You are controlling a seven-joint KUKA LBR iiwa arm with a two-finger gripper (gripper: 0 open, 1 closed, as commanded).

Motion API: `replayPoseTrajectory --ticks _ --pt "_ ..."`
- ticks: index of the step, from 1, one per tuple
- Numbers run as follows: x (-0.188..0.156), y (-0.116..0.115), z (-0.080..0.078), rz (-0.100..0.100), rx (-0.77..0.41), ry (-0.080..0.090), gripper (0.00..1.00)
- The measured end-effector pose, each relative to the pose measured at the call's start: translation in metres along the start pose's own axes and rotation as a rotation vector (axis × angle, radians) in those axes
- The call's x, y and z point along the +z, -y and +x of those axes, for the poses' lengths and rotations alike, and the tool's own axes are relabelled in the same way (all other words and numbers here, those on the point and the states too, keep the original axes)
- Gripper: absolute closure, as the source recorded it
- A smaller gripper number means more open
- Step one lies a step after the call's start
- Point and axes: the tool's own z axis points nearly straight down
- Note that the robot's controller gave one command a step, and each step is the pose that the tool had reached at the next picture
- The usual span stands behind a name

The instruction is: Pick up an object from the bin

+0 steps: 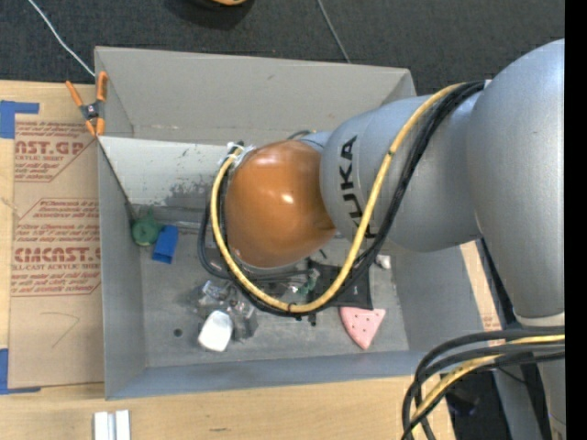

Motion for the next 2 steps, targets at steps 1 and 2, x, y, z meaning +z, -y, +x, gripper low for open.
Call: replayPoseTrajectory --ticks 1,2 --pt "-0.0141 0.001 -0.0013 0.003 0.0 0.004 1.0" --pt "-0.0241 0.0006 -0.0011 0.003 0.0 0.004 1.0"
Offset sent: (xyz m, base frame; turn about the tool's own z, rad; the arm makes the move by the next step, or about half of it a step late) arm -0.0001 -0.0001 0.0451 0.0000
